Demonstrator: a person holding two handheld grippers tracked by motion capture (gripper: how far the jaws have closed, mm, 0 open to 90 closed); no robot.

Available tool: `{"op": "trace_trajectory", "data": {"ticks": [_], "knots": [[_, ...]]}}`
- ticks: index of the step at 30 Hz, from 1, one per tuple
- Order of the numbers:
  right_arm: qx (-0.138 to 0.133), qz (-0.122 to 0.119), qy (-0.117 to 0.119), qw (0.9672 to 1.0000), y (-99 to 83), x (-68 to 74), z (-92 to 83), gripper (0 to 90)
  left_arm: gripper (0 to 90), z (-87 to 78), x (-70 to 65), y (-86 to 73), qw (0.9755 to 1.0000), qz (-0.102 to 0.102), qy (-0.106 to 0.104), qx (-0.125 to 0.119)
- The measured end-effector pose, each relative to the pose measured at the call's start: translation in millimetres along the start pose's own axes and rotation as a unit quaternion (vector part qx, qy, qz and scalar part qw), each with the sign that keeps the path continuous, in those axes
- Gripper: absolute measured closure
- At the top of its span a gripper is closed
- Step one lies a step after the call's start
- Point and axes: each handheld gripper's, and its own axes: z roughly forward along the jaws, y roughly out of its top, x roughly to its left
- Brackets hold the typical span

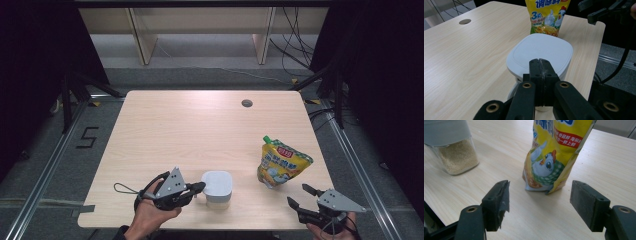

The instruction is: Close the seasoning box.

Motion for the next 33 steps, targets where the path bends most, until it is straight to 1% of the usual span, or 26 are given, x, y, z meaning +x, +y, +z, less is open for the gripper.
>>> {"op": "trace_trajectory", "data": {"ticks": [1, 2, 3, 5, 6, 7, 8, 9, 11, 13, 15, 16, 17, 18, 19, 20, 21, 22, 24, 25, 26, 27, 28, 29, 30, 33], "knots": [[-0.001, -0.001, 0.000, 1.0000, -0.1, -0.3, 0.2, 32.5, 88.4, -0.2, -1.2, -0.9, 0.9999, -0.016, 0.000, -0.006], [0.000, -0.002, 0.000, 1.0000, -0.2, -0.4, 0.2, 32.5, 88.2, -2.3, 0.1, -0.5, 1.0000, -0.007, 0.002, -0.007], [0.000, -0.002, 0.000, 1.0000, -0.2, -0.4, 0.3, 32.5, 87.8, -3.1, -0.2, -0.9, 0.9999, -0.014, 0.001, -0.006], [0.001, -0.003, -0.002, 1.0000, -0.2, -0.3, 0.2, 32.5, 87.0, -4.5, 0.3, -0.9, 0.9999, -0.014, 0.000, -0.006], [-0.001, -0.005, -0.001, 1.0000, 0.0, -0.5, 0.3, 32.5, 86.7, -5.4, 1.7, -0.8, 1.0000, -0.006, 0.000, -0.003], [0.002, -0.007, -0.001, 1.0000, -0.2, -0.7, 0.0, 32.5, 86.1, -5.3, 1.2, -1.7, 0.9999, -0.013, -0.003, -0.007], [0.002, -0.009, -0.001, 1.0000, -0.3, -1.0, 0.2, 32.5, 85.3, -5.8, 1.7, -2.2, 0.9998, -0.016, -0.006, -0.007], [-0.001, -0.006, -0.001, 1.0000, -0.2, -0.7, 0.4, 32.5, 83.9, -6.6, 0.7, -3.2, 0.9996, -0.028, -0.005, -0.006], [-0.002, -0.004, -0.001, 1.0000, -0.1, -0.6, 0.4, 32.5, 80.8, -7.8, 1.7, -3.9, 0.9996, -0.027, -0.003, -0.007], [-0.001, -0.002, -0.001, 1.0000, -0.2, -0.3, 0.3, 32.5, 75.9, -11.9, 4.9, -7.0, 0.9991, -0.036, -0.008, -0.021], [-0.001, -0.006, -0.001, 1.0000, -0.2, -0.6, 0.3, 32.5, 71.0, -15.6, 7.7, -9.2, 0.9989, -0.037, -0.008, -0.026], [-0.001, -0.006, -0.001, 1.0000, -0.2, -0.5, 0.3, 32.5, 67.2, -17.5, 8.4, -10.8, 0.9986, -0.046, -0.005, -0.025], [-0.002, -0.010, -0.002, 0.9999, -0.1, -0.8, 0.4, 32.5, 64.4, -19.0, 11.3, -12.5, 0.9989, -0.037, -0.005, -0.026], [-0.003, -0.011, -0.002, 0.9999, -0.1, -1.0, 0.4, 32.5, 62.3, -20.2, 11.9, -14.9, 0.9985, -0.048, -0.002, -0.026], [-0.003, -0.011, -0.002, 0.9999, -0.1, -1.0, 0.4, 32.5, 59.3, -20.2, 11.9, -14.9, 0.9985, -0.048, -0.002, -0.026], [-0.002, -0.010, -0.002, 0.9999, -0.3, -0.7, 0.3, 32.5, 55.8, -22.0, 14.2, -19.8, 0.9980, -0.058, 0.004, -0.025], [-0.002, 0.000, 0.000, 1.0000, -0.7, 1.0, 0.3, 32.4, 53.1, -22.5, 16.0, -22.1, 0.9980, -0.058, 0.004, -0.025], [-0.003, 0.000, 0.000, 1.0000, -0.6, 1.1, 0.0, 32.4, 51.0, -23.0, 16.7, -24.4, 0.9976, -0.065, 0.006, -0.023], [-0.006, -0.011, -0.001, 0.9999, -0.5, -0.5, 0.4, 32.4, 47.2, -24.6, 18.6, -27.2, 0.9978, -0.063, 0.010, -0.019], [-0.003, -0.003, -0.001, 1.0000, -0.6, 1.0, 0.1, 32.4, 45.6, -25.4, 18.2, -28.7, 0.9973, -0.070, 0.011, -0.017], [-0.004, -0.002, 0.001, 1.0000, -0.5, 1.2, 0.1, 32.4, 44.0, -26.0, 18.1, -30.0, 0.9973, -0.071, 0.008, -0.013], [-0.007, -0.012, 0.002, 0.9999, -0.2, -0.1, 0.7, 32.4, 42.4, -26.2, 16.8, -31.5, 0.9967, -0.079, 0.010, -0.014], [-0.006, -0.012, 0.002, 0.9999, -0.2, 0.1, 0.6, 32.4, 40.6, -26.6, 18.1, -32.7, 0.9977, -0.067, 0.009, -0.012], [-0.006, -0.012, 0.002, 0.9999, -0.3, 0.1, 0.6, 32.3, 38.4, -26.6, 18.1, -32.7, 0.9977, -0.067, 0.009, -0.012], [-0.005, -0.011, 0.003, 0.9999, -0.4, 0.1, 0.5, 32.2, 36.5, -27.1, 18.1, -36.0, 0.9976, -0.068, 0.008, -0.004], [-0.002, -0.008, 0.005, 1.0000, -0.5, 0.1, 0.2, 32.0, 33.5, -26.7, 18.0, -39.9, 0.9977, -0.067, 0.005, -0.002]]}}
